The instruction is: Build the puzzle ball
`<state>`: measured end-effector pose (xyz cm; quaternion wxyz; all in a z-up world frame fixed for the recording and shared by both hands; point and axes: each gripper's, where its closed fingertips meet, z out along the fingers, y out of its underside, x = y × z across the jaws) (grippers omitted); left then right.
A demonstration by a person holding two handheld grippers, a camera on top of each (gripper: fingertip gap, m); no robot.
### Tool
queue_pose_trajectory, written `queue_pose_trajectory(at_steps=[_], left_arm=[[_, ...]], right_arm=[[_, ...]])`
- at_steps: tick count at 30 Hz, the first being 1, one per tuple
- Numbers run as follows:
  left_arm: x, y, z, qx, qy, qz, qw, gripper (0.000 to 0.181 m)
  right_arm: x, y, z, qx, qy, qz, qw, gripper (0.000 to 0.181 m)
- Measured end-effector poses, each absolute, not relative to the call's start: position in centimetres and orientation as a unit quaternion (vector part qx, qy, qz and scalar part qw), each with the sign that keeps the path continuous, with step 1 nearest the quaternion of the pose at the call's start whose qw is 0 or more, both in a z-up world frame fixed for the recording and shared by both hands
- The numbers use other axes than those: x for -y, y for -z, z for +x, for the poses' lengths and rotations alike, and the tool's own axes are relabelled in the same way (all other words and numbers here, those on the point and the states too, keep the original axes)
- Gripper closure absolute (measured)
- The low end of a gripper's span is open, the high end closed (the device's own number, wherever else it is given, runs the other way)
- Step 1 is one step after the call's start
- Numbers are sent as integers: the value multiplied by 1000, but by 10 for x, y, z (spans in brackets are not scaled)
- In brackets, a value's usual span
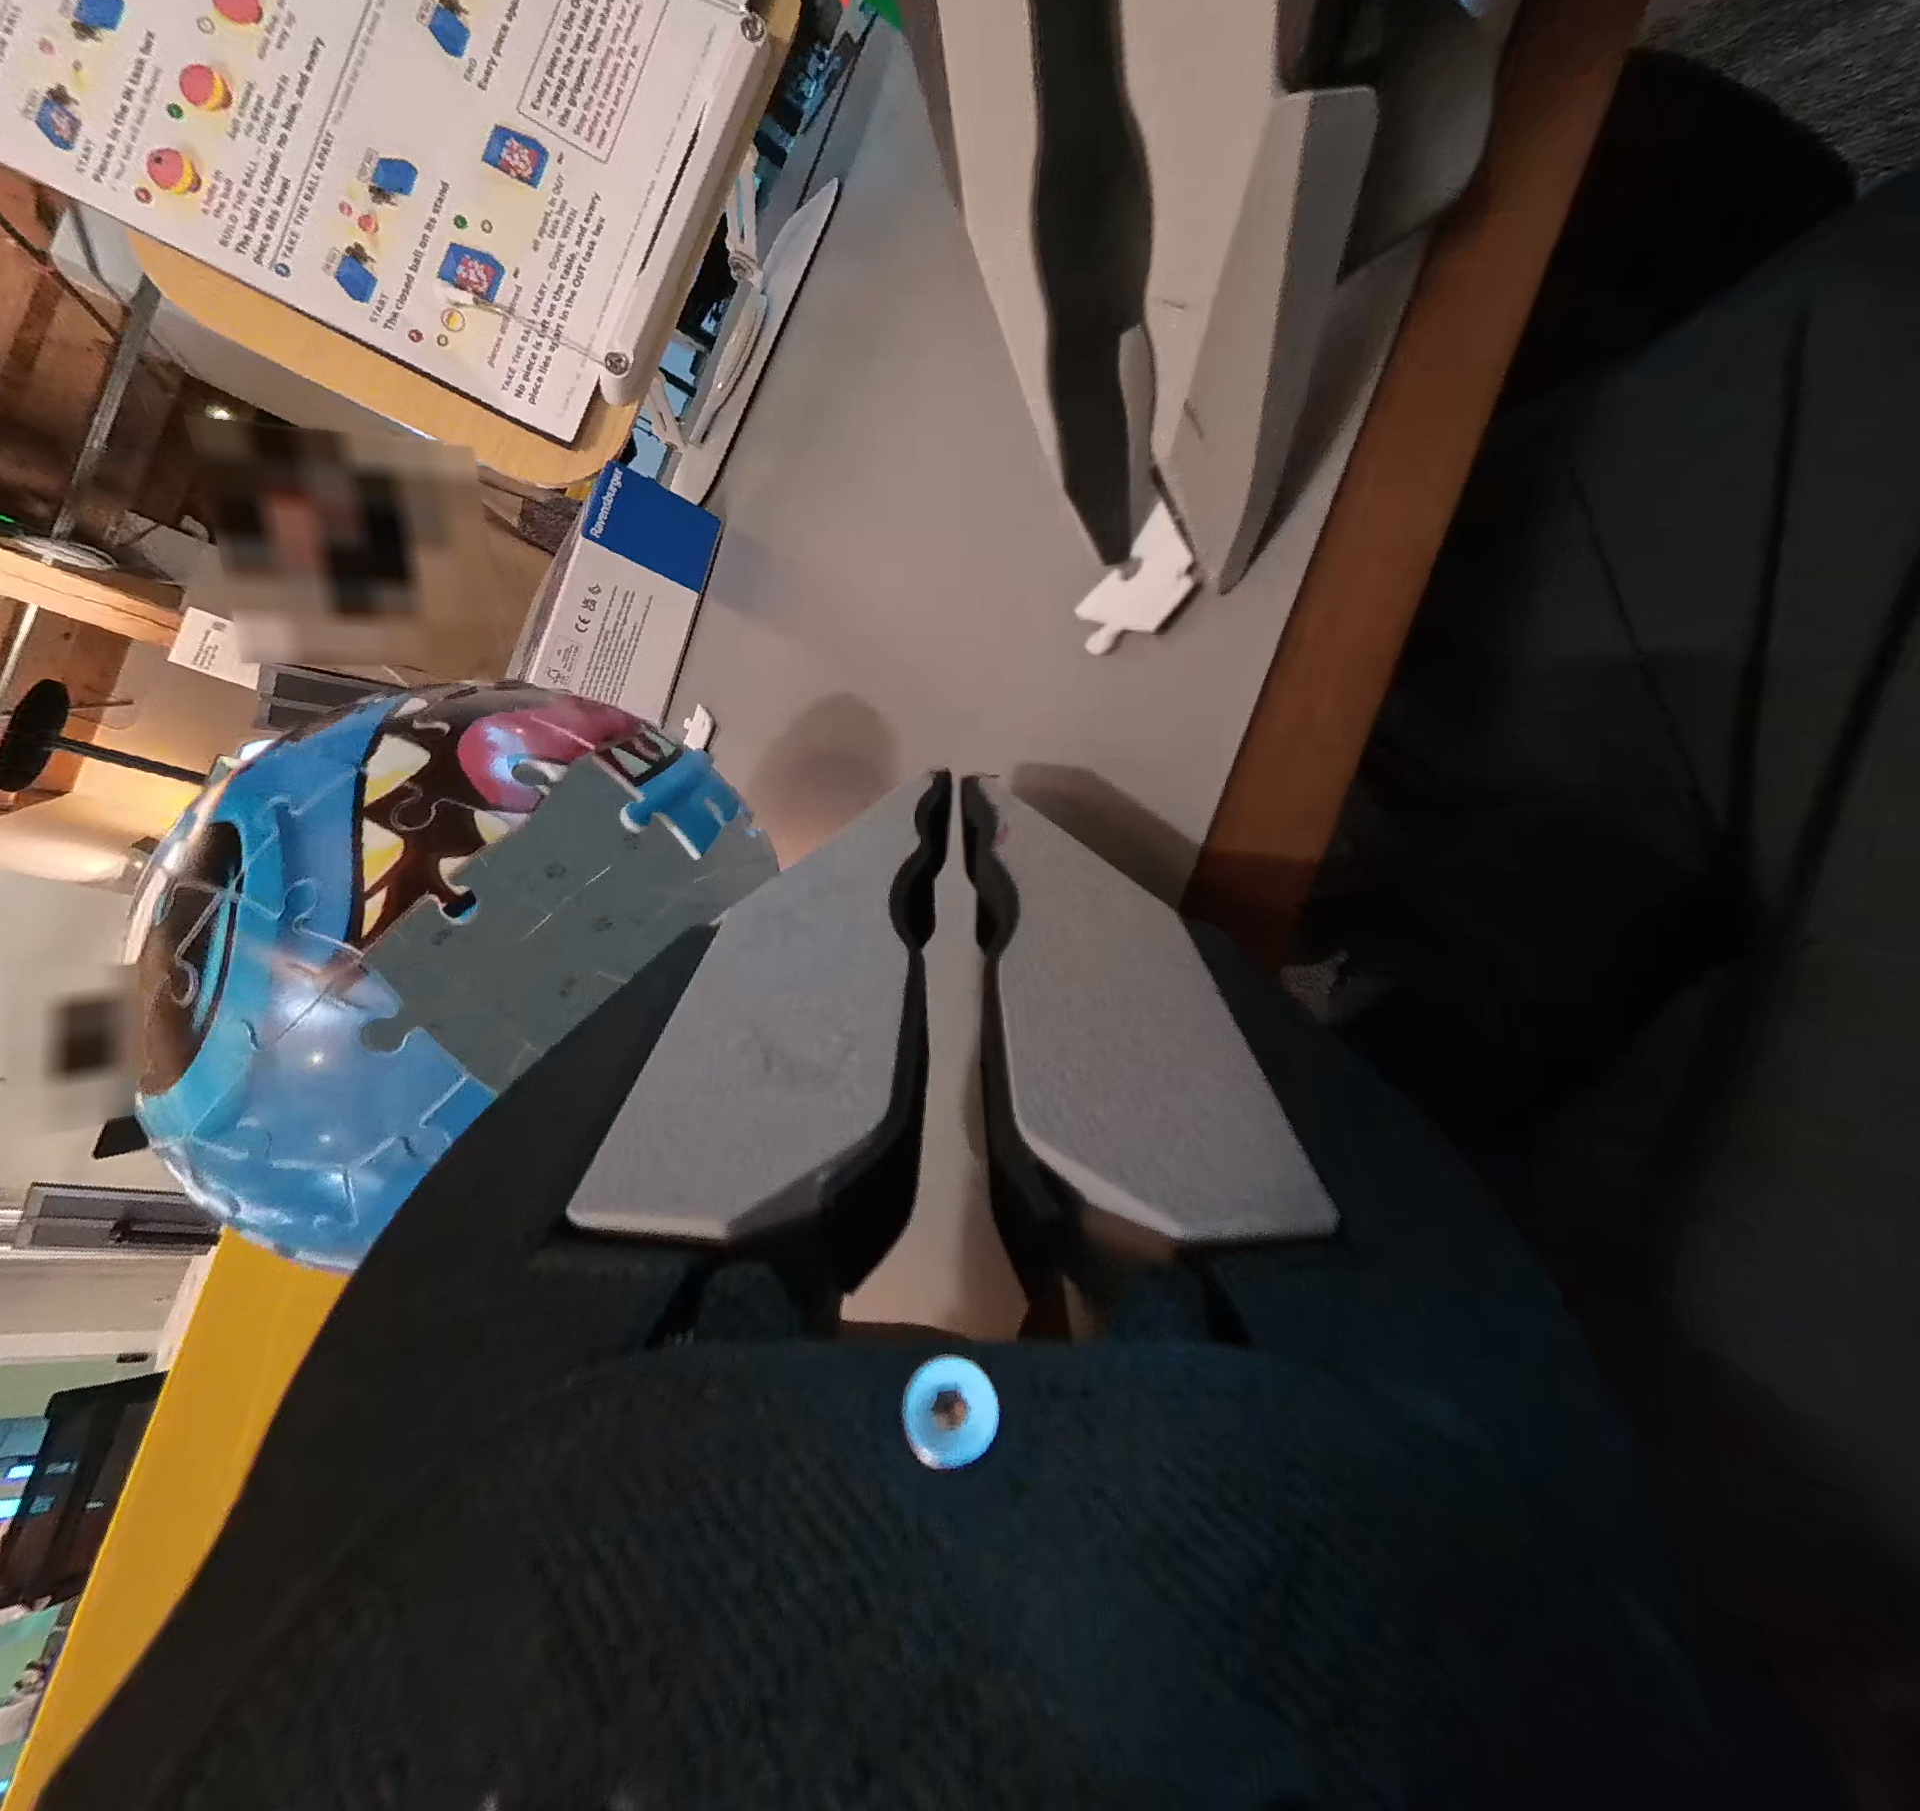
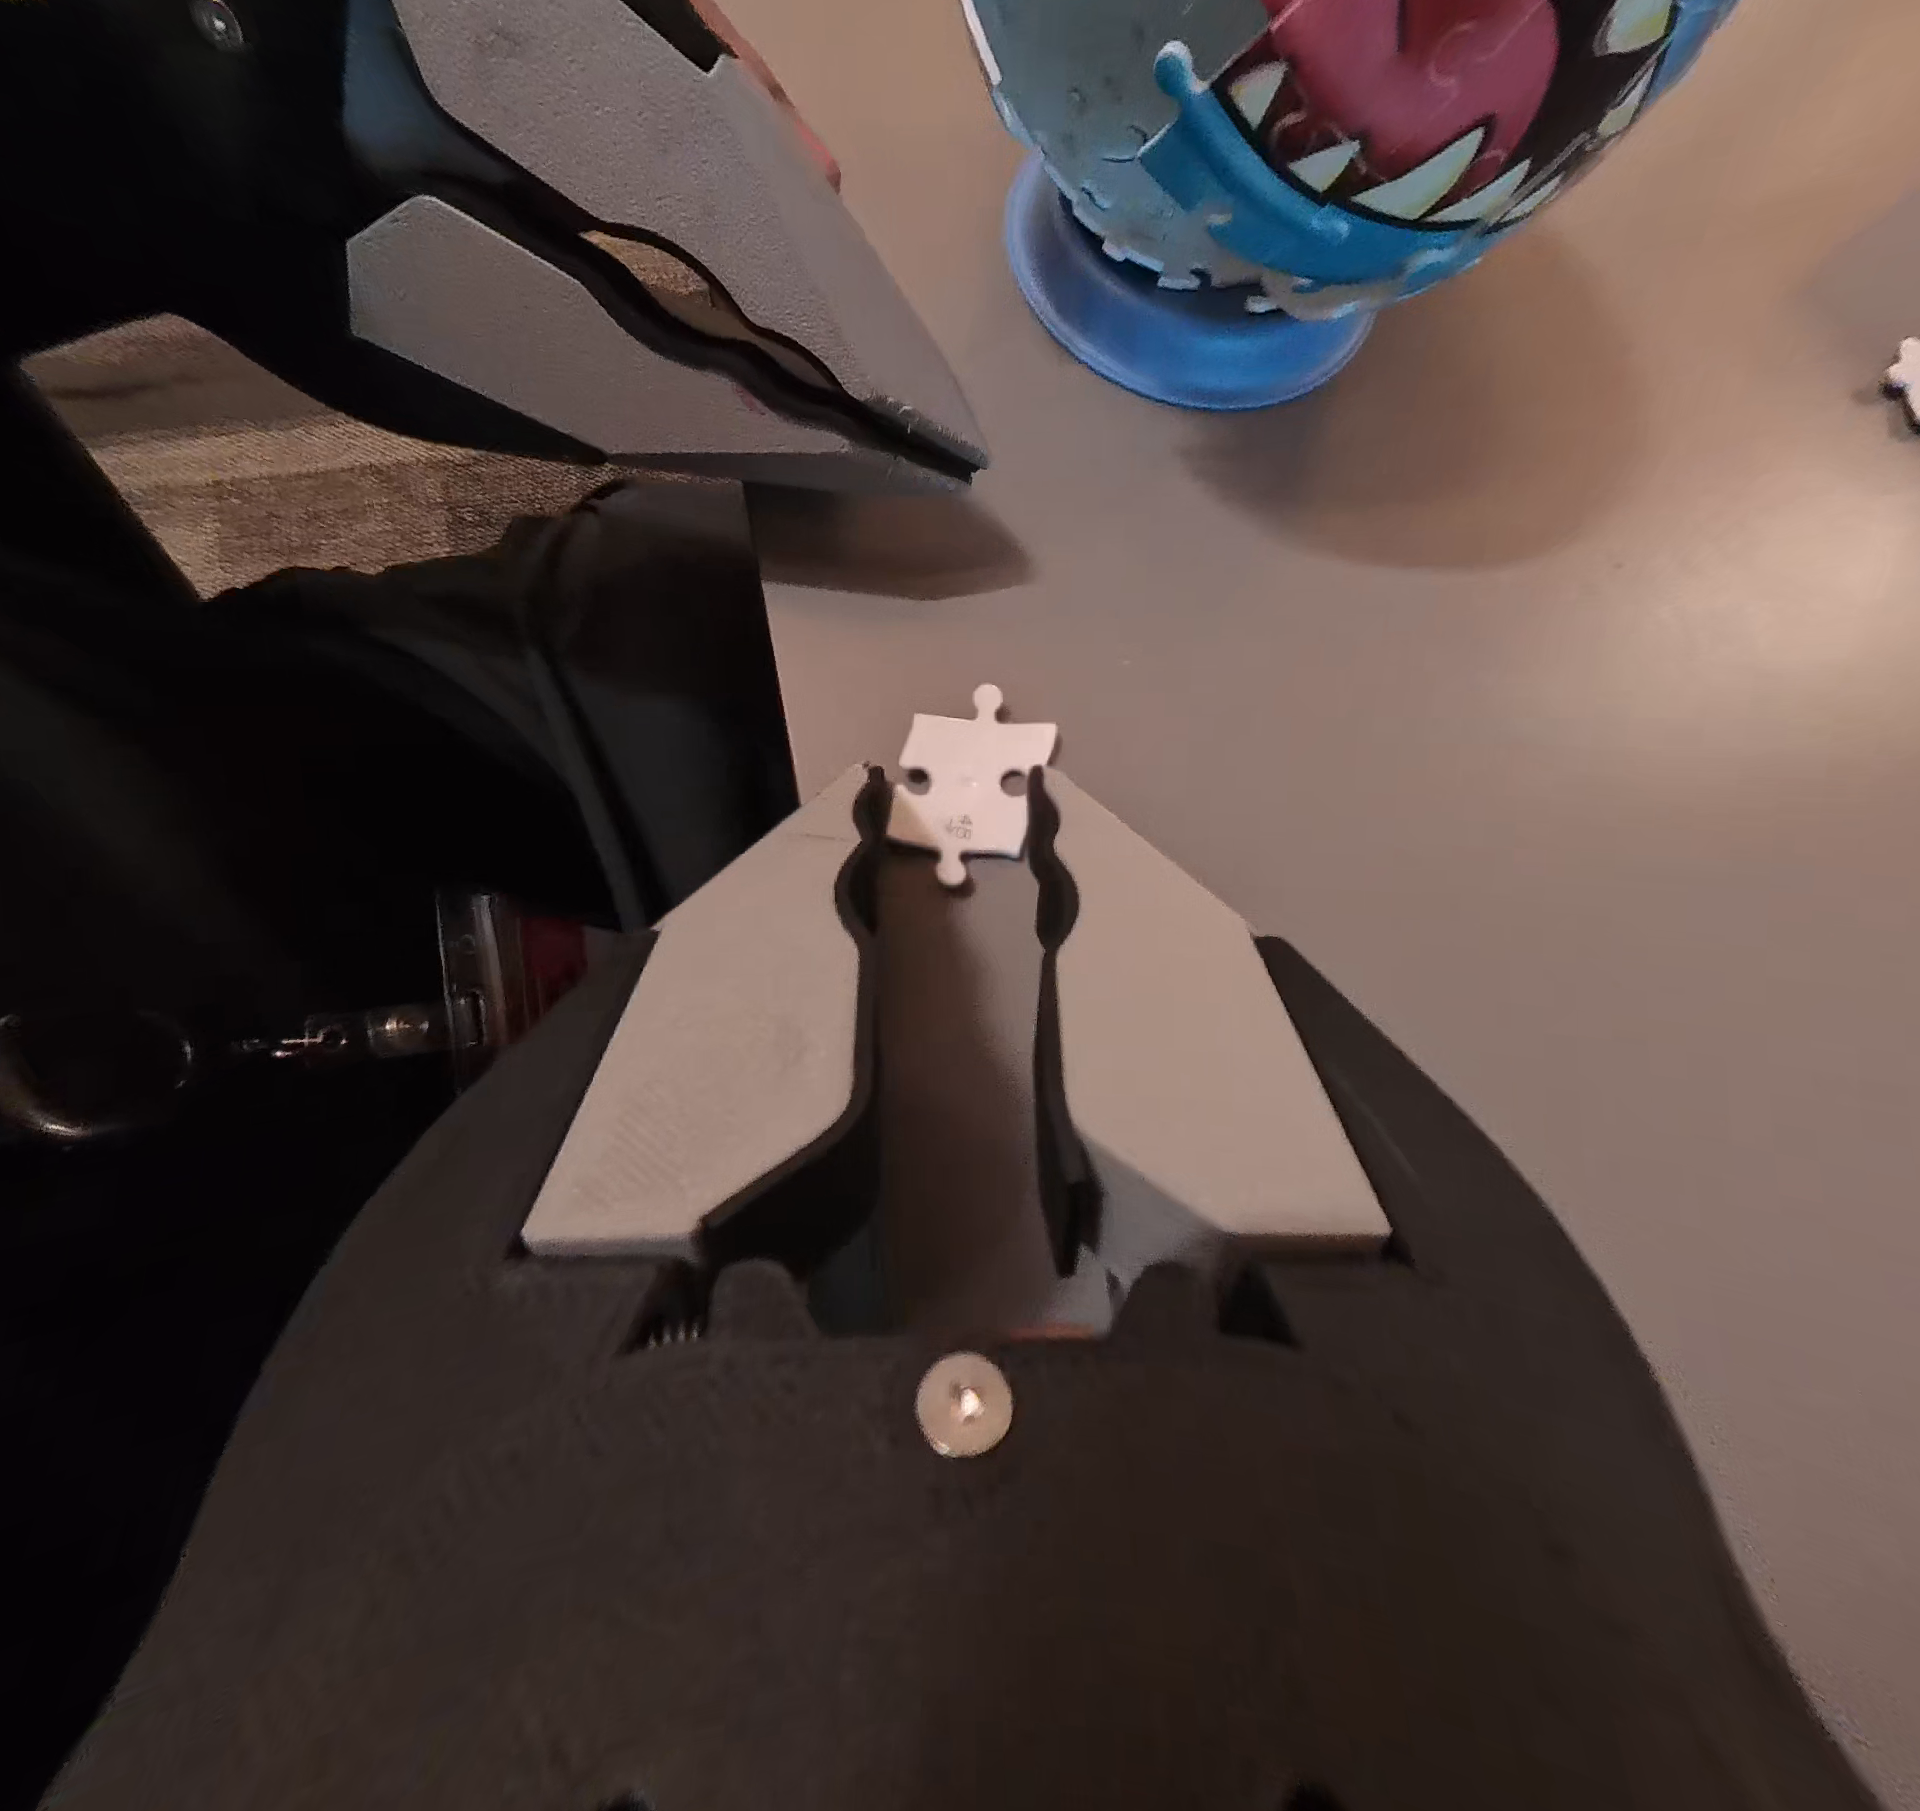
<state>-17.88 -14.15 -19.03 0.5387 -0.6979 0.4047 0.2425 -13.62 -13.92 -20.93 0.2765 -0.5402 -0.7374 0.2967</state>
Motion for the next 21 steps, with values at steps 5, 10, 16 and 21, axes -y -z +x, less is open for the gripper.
queue_pose_trajectory(at_steps=[5, 10, 16, 21], left_arm=[[142, 190, -161, -441, -221, -688, 533, 167], [136, 193, -150, -488, -211, -677, 510, 156], [123, 197, -149, -509, -224, -673, 488, 157], [122, 191, -137, -502, -193, -675, 505, 160]], right_arm=[[142, 209, -136, 748, -298, -524, 277, 163], [140, 193, -137, 737, -336, -516, 281, 181], [134, 188, -137, 716, -388, -521, 255, 181], [144, 180, -134, 728, -398, -492, 264, 181]])
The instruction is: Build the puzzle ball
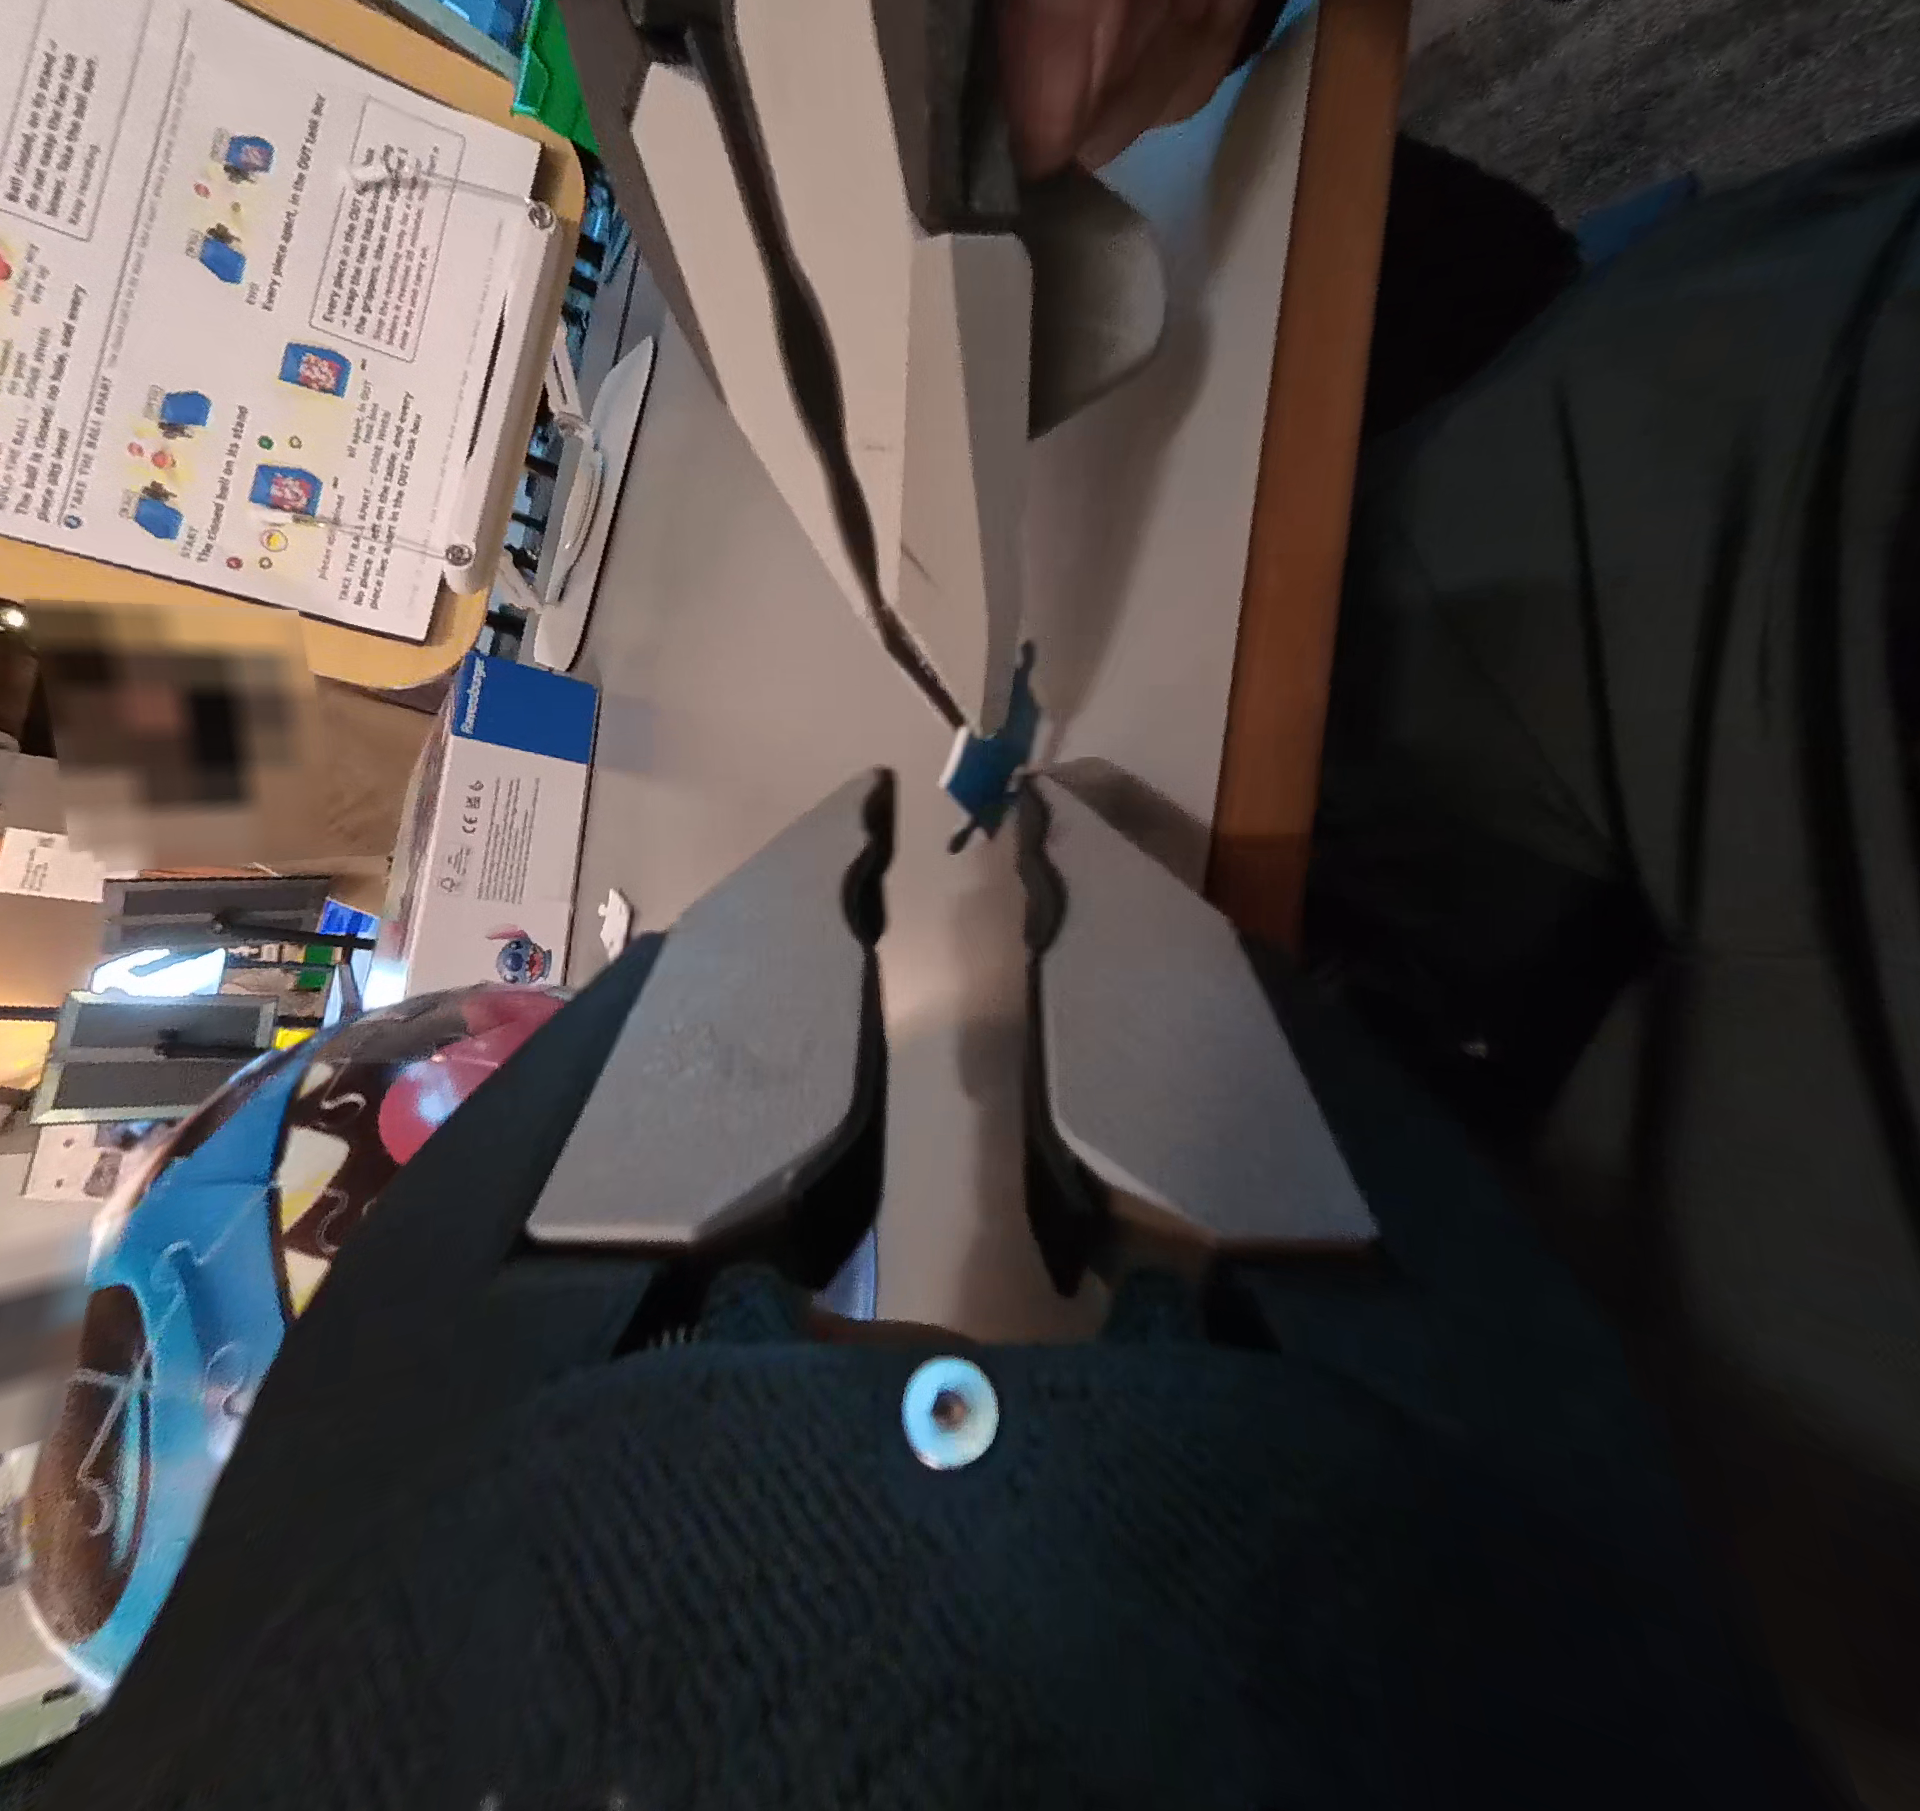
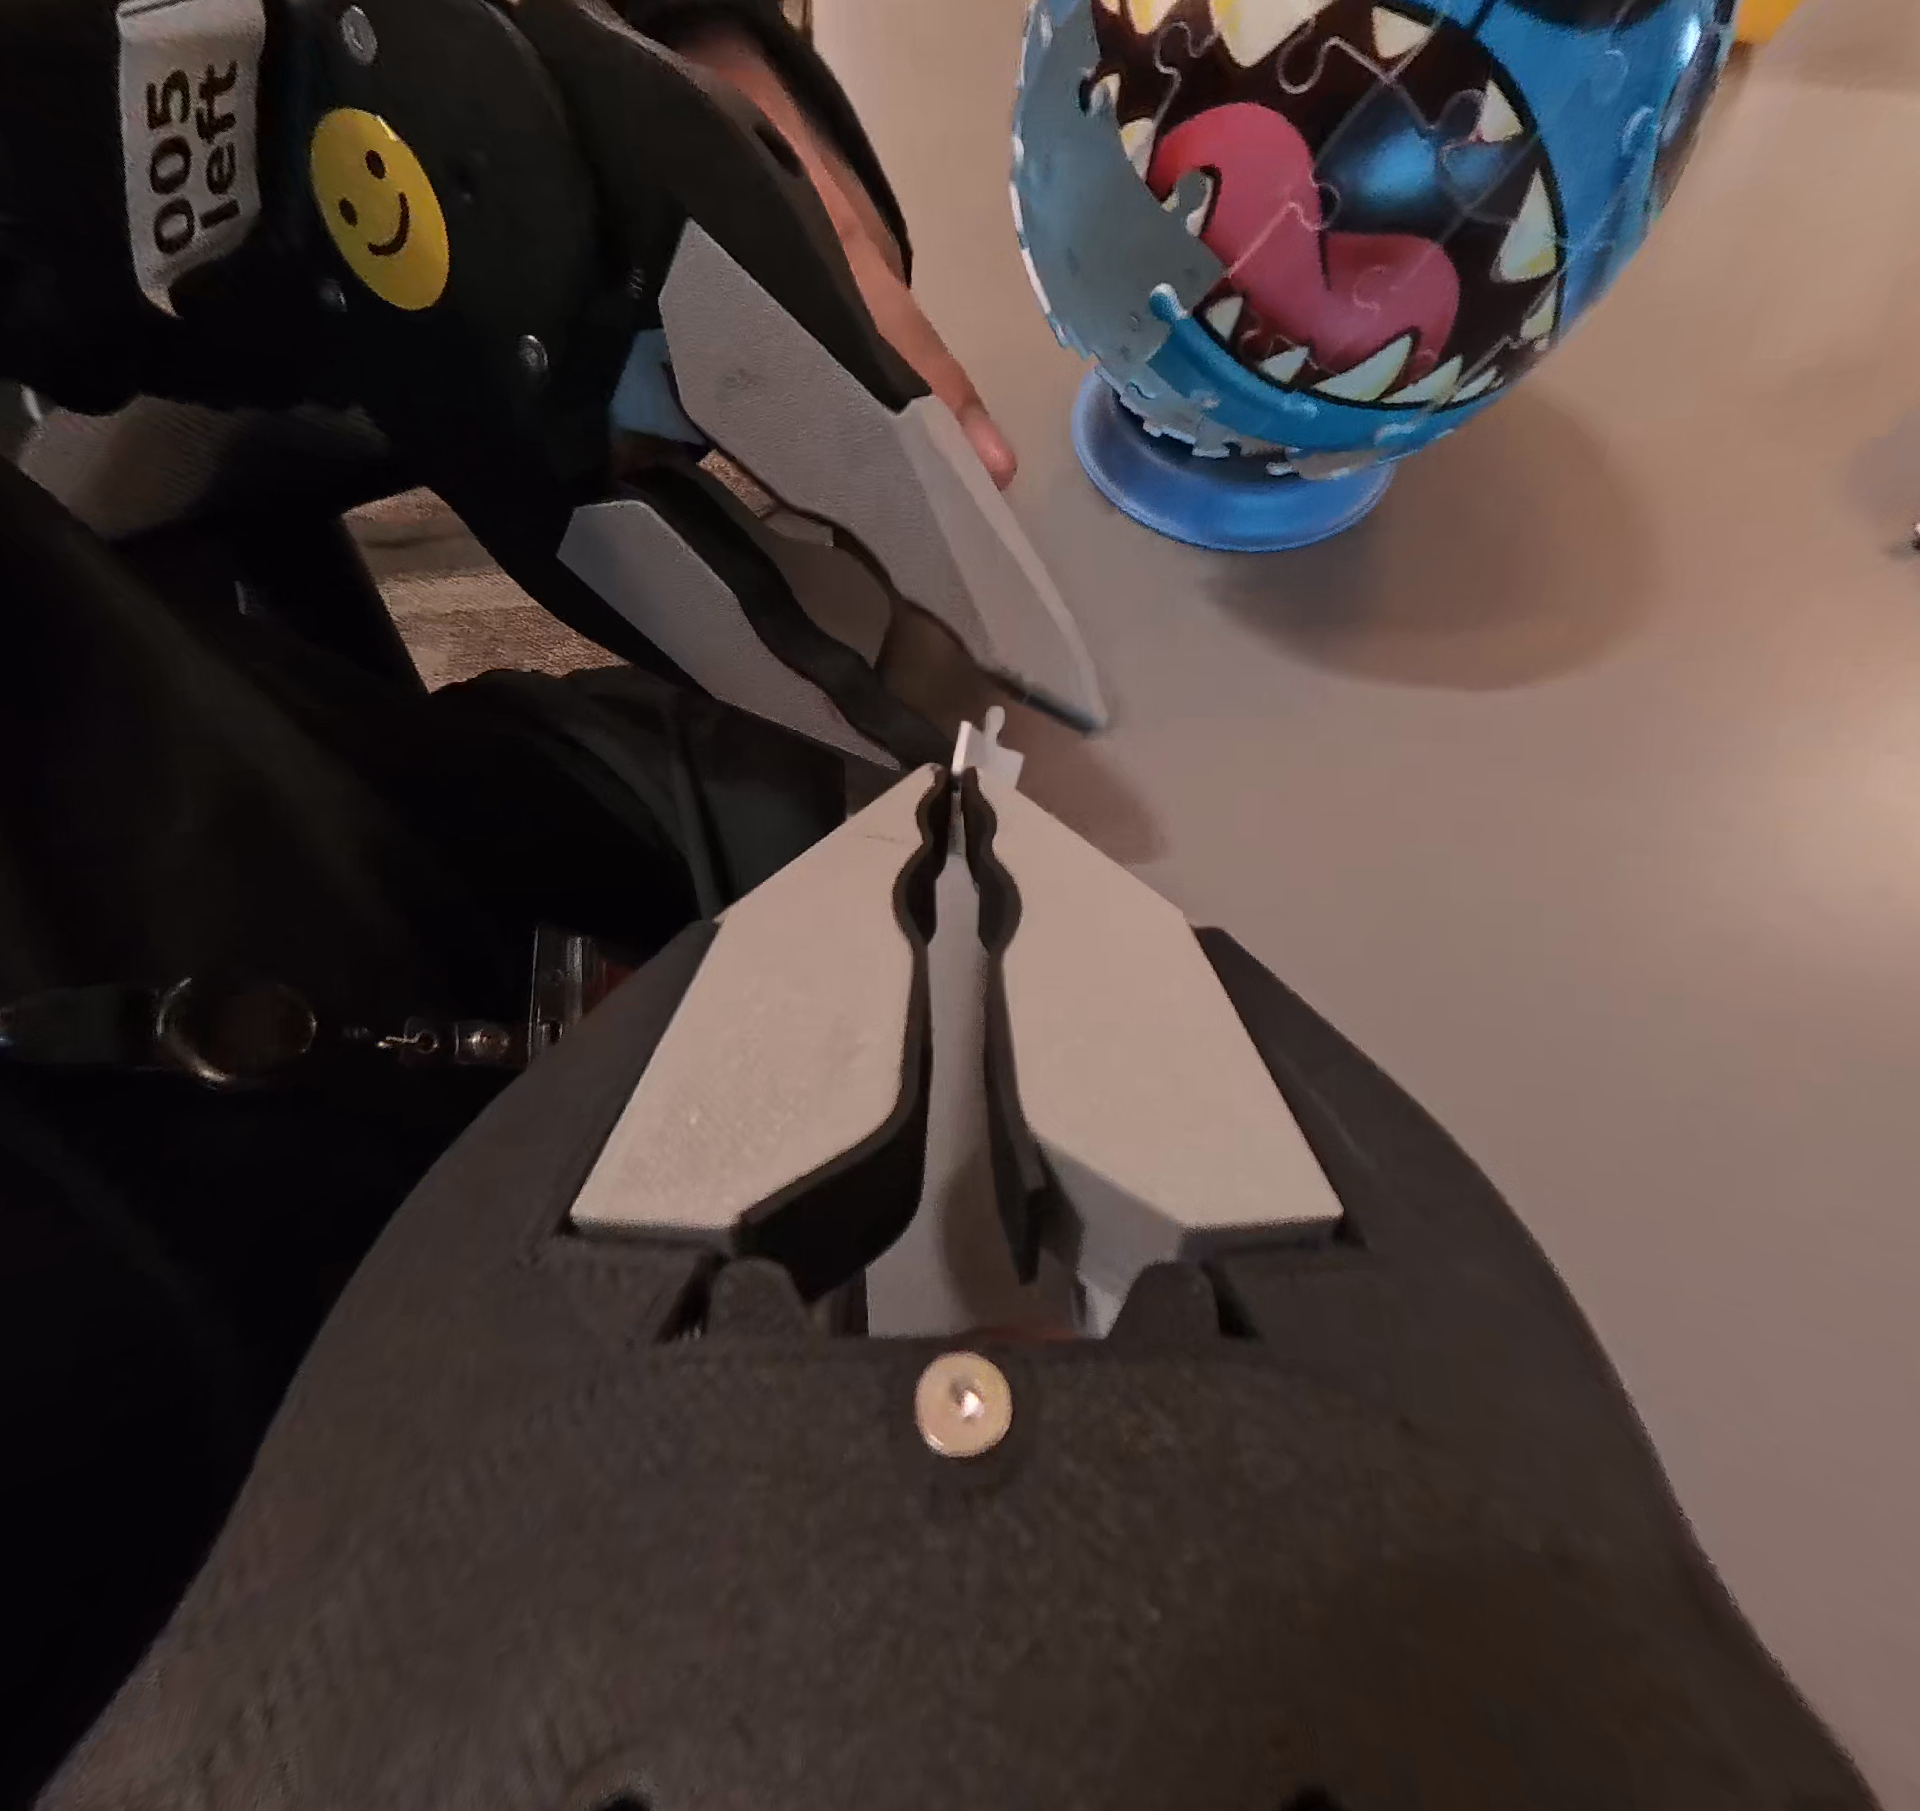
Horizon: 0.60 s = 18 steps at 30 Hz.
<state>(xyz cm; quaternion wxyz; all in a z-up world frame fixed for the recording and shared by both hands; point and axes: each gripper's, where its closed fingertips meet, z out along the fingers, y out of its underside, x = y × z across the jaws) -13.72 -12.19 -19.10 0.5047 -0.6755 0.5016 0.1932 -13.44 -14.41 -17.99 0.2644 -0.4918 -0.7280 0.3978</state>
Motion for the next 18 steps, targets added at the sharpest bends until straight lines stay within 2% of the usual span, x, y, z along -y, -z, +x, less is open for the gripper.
queue_pose_trajectory(at_steps=[1, 2, 5, 6, 8, 12, 15, 18], left_arm=[[123, 191, -136, -508, -195, -671, 504, 175], [124, 190, -136, -511, -201, -665, 506, 180], [130, 182, -138, -514, -221, -636, 532, 180], [133, 175, -139, -521, -248, -607, 547, 181], [141, 170, -139, -557, -295, -547, 550, 181], [156, 166, -132, -572, -246, -526, 579, 180], [157, 160, -138, -564, -232, -523, 595, 180], [161, 162, -141, -557, -208, -531, 604, 181]], right_arm=[[145, 178, -135, 729, -398, -487, 271, 181], [147, 176, -136, 731, -397, -481, 279, 181], [152, 170, -137, 747, -380, -440, 323, 178], [154, 168, -136, 755, -366, -422, 343, 167], [155, 167, -134, 775, -325, -384, 383, 160], [163, 163, -138, 808, -229, -278, 466, 163], [170, 158, -142, 815, -155, -199, 522, 180], [177, 157, -146, 819, -117, -149, 541, 181]])
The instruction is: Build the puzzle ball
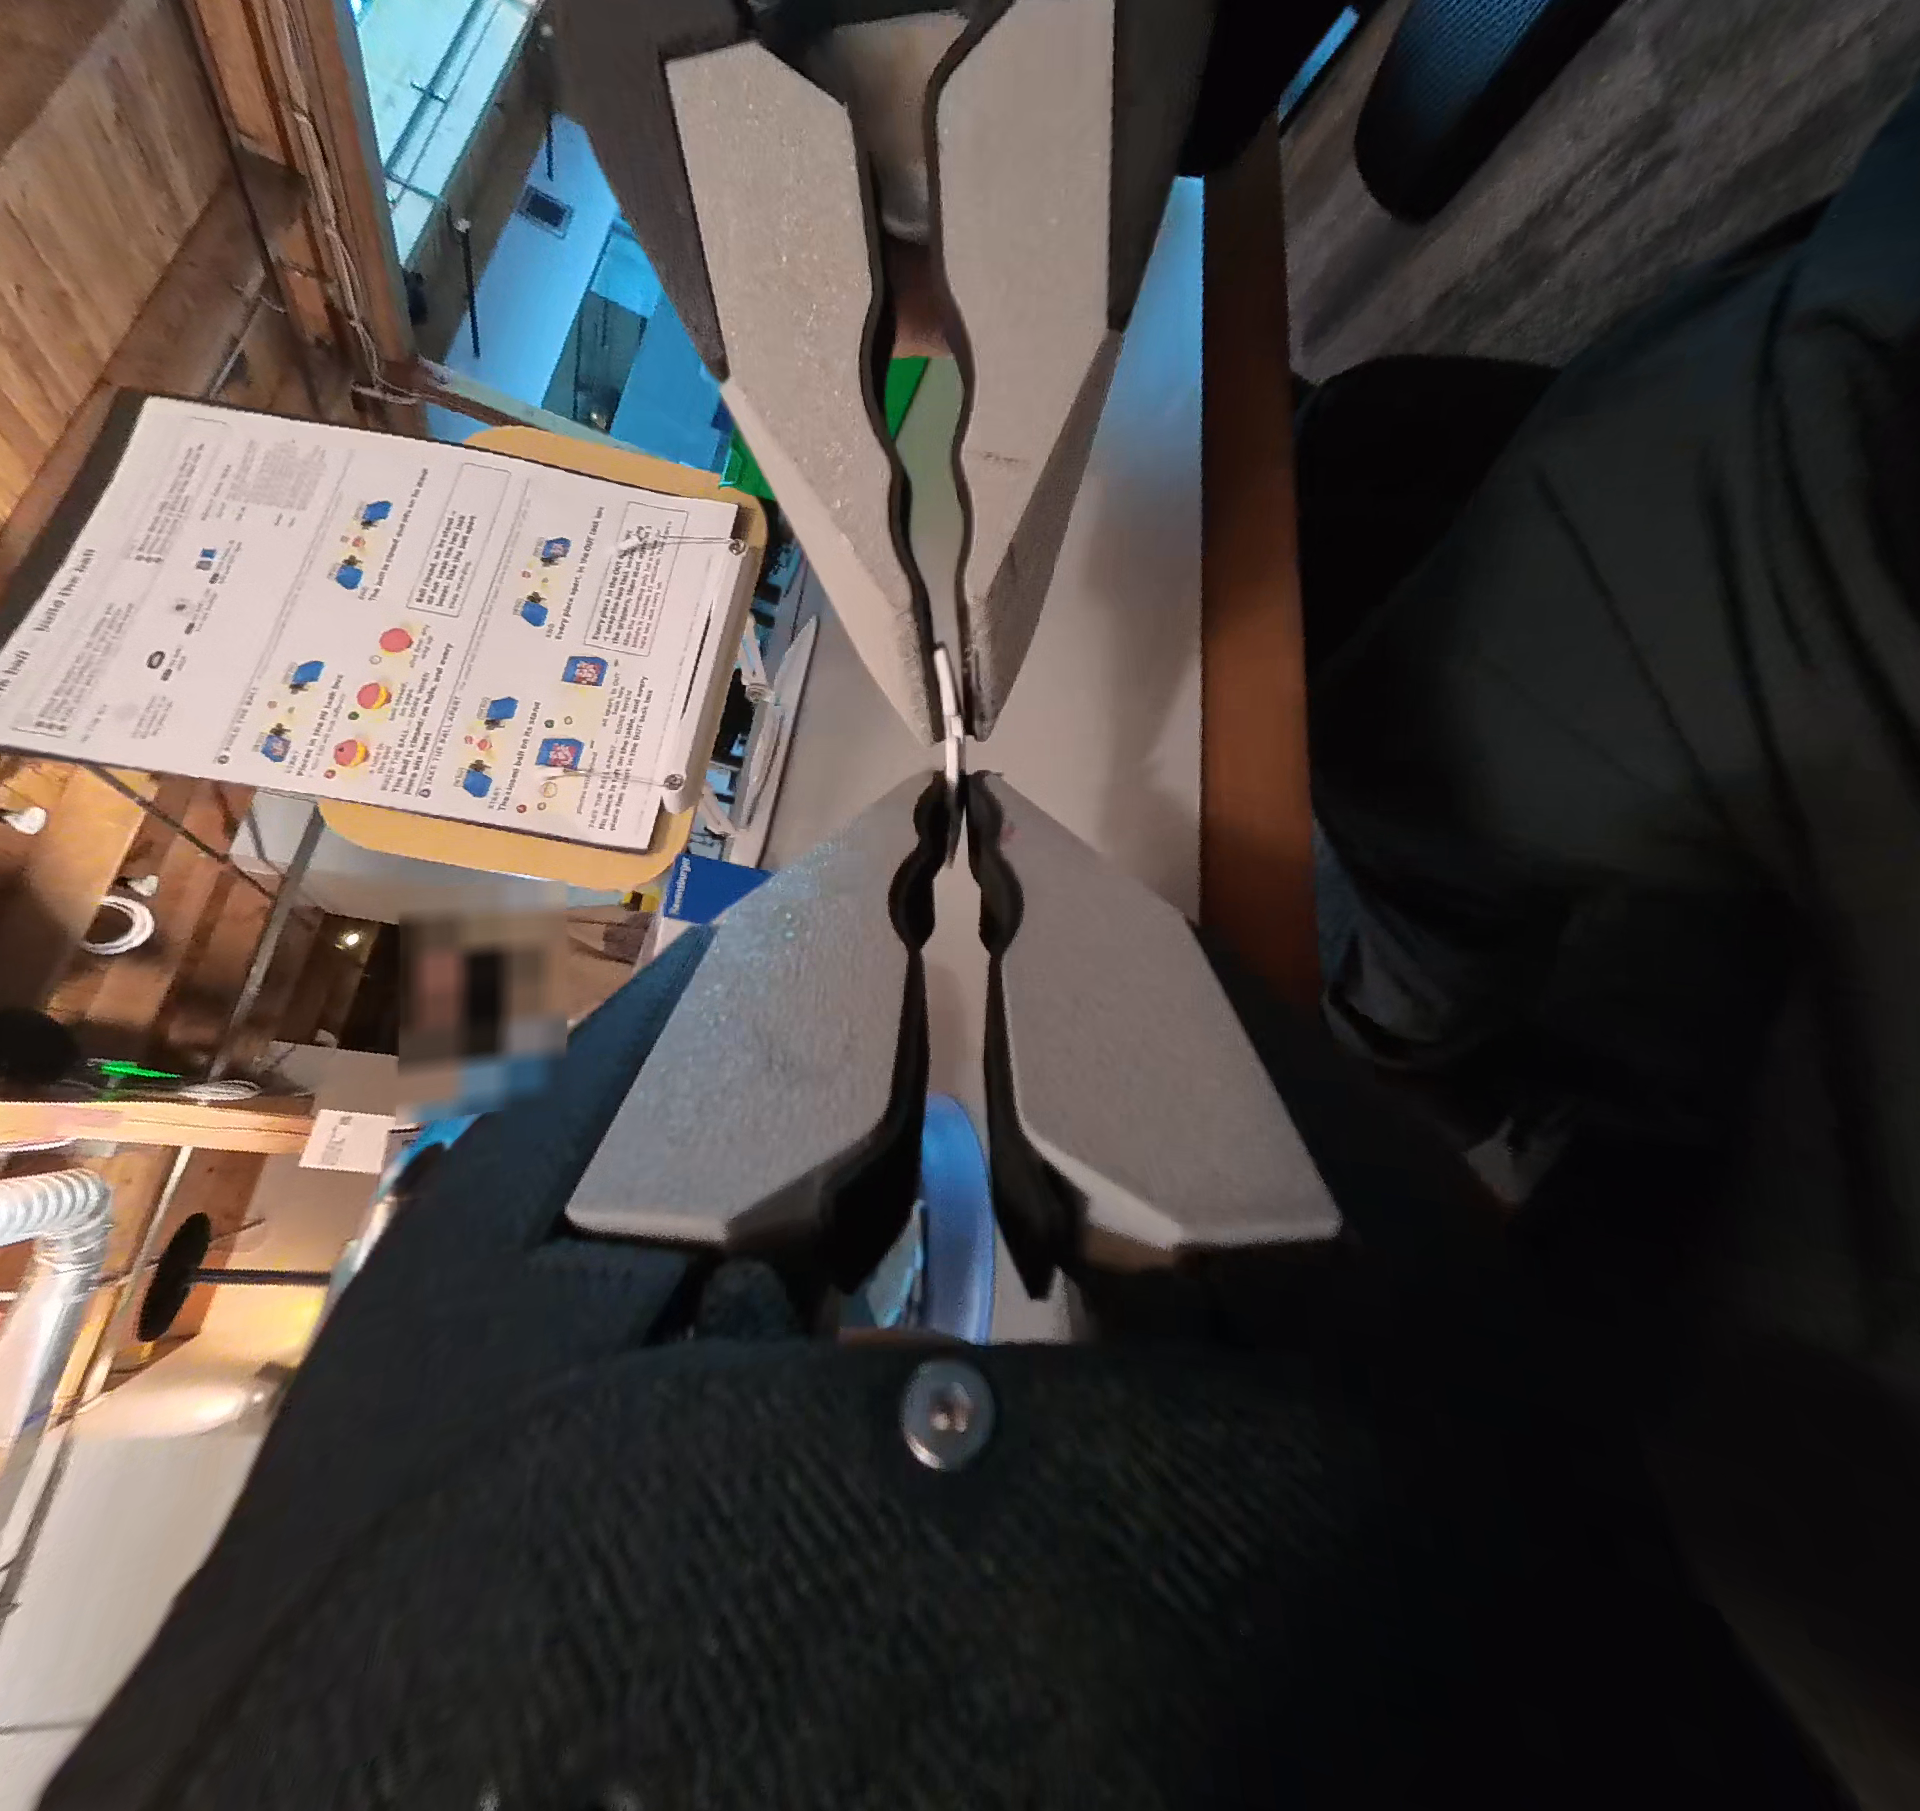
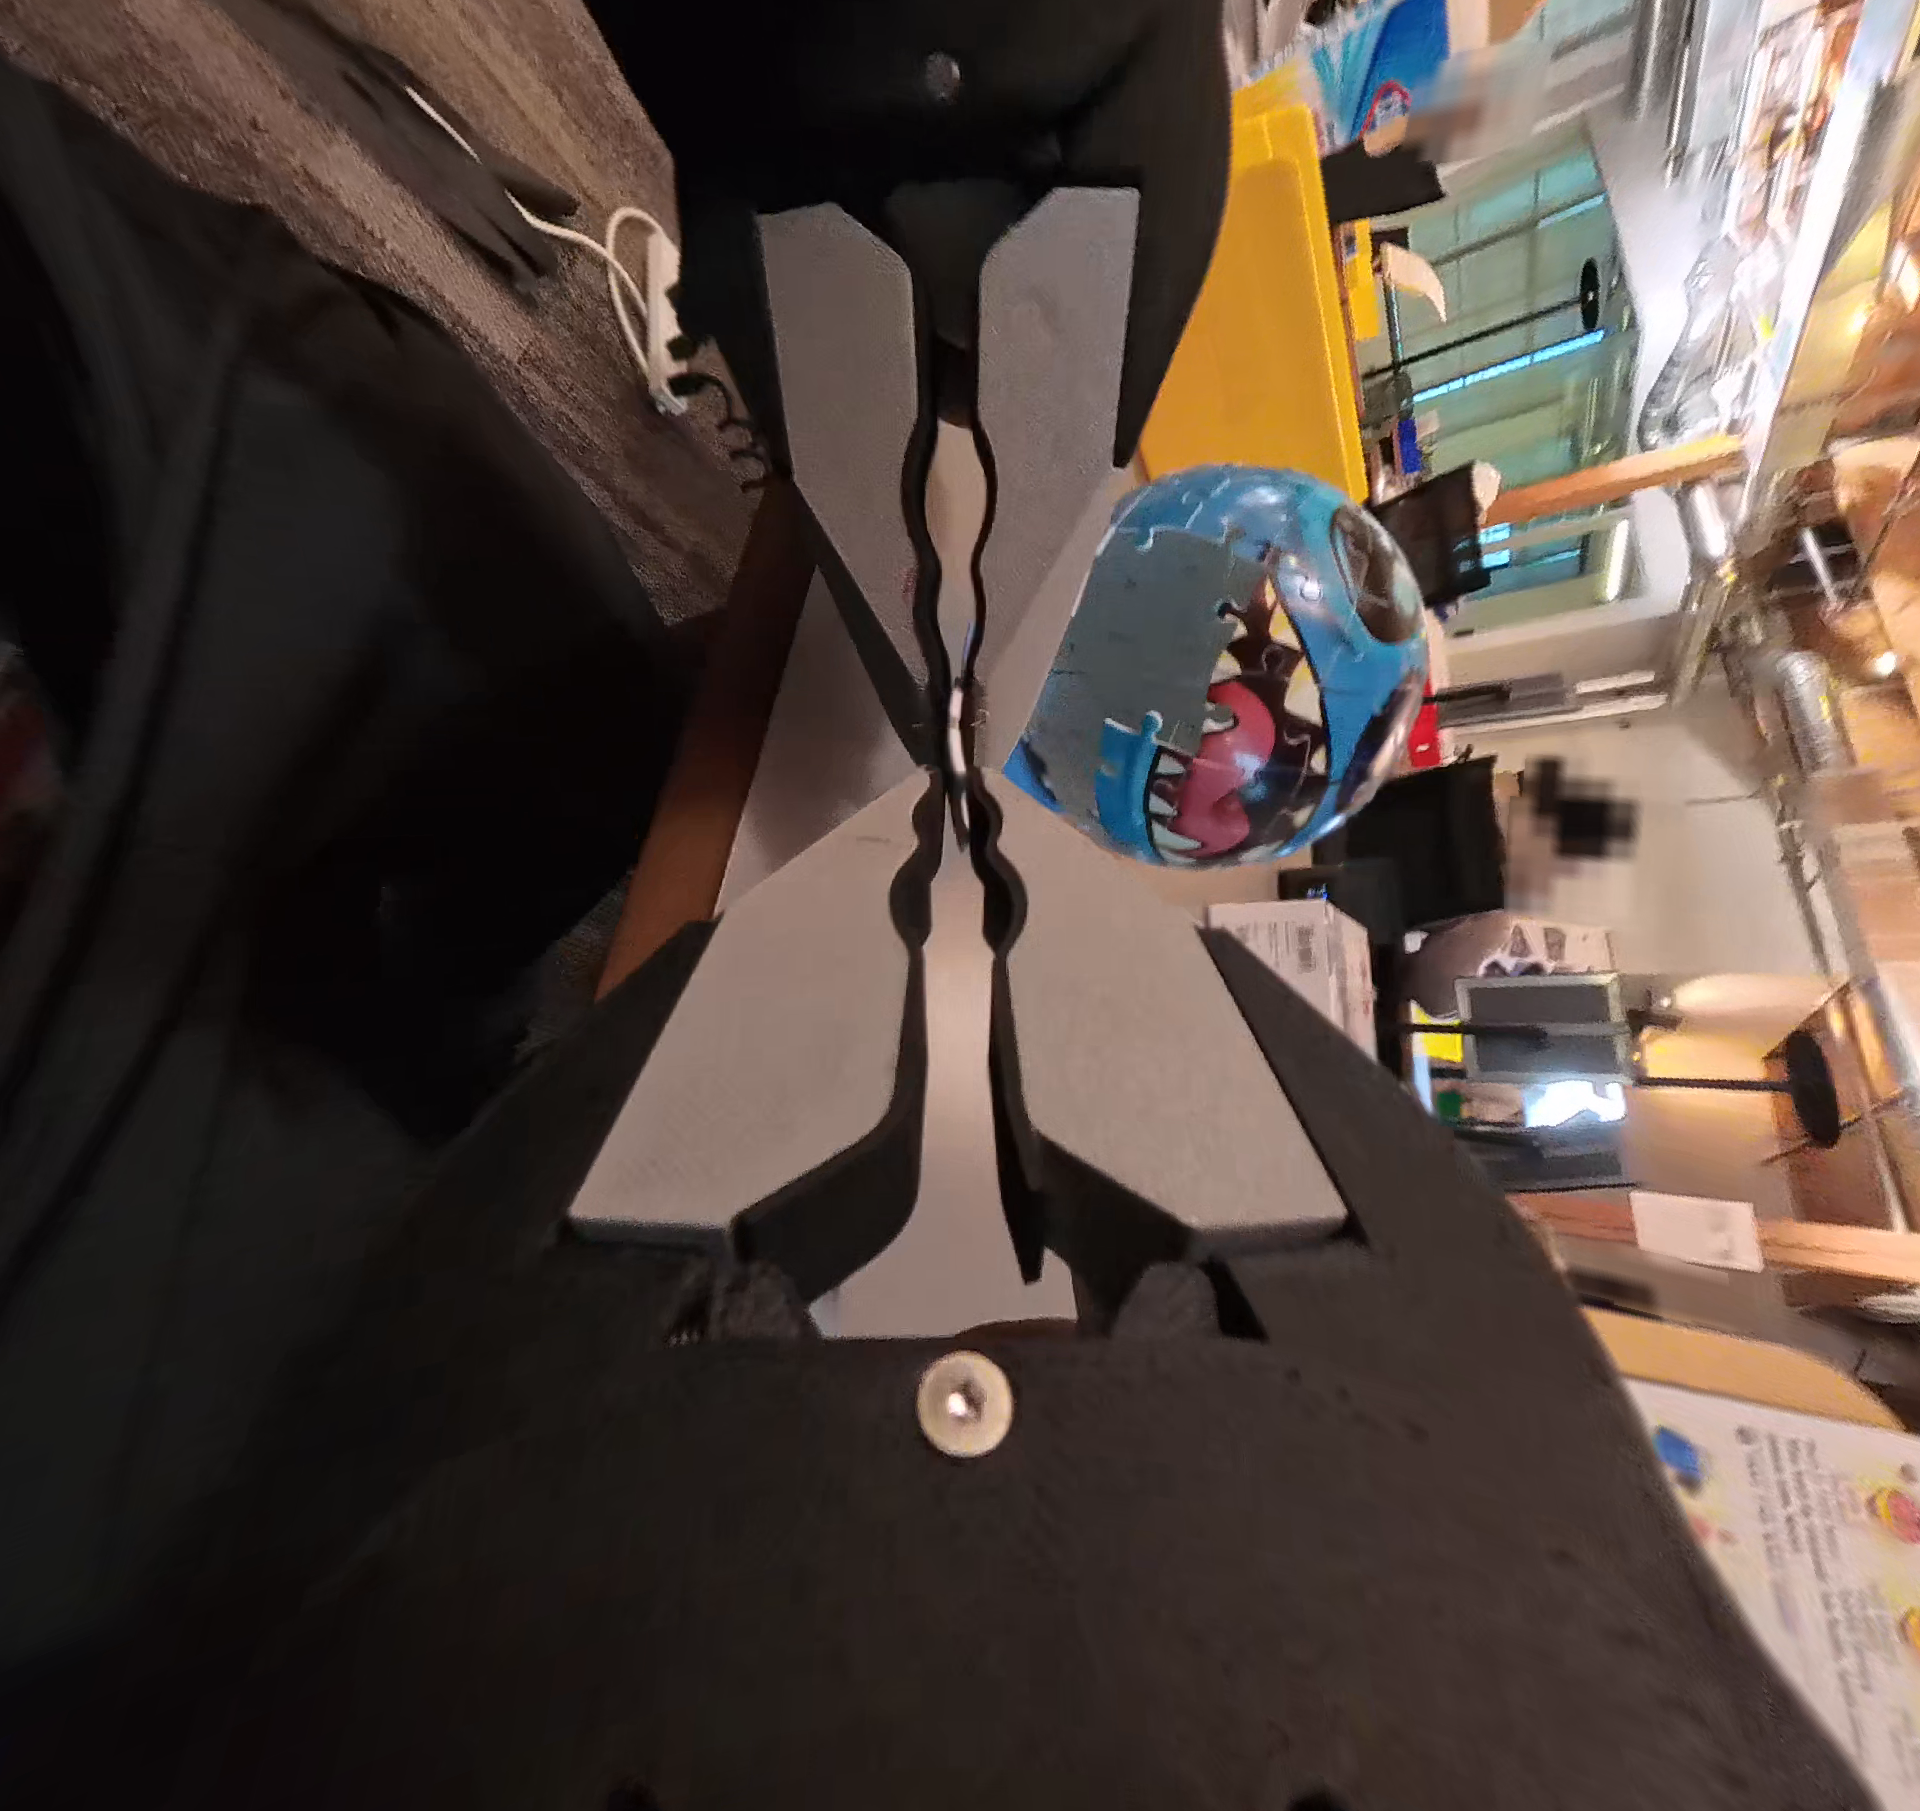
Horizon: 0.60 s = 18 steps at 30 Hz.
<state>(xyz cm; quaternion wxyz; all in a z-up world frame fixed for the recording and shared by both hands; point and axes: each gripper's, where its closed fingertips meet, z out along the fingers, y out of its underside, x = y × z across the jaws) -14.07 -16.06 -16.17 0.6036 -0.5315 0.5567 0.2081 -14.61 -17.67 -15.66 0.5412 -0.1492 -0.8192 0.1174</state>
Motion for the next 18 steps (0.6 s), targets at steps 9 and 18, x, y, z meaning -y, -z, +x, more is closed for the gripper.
queue_pose_trajectory(at_steps=[9, 18], left_arm=[[162, 174, -147, -556, -201, -542, 597, 181], [161, 179, -155, -551, -230, -548, 586, 180]], right_arm=[[190, 165, -155, 840, -89, -108, 524, 181], [194, 169, -163, 839, -70, -102, 531, 181]])
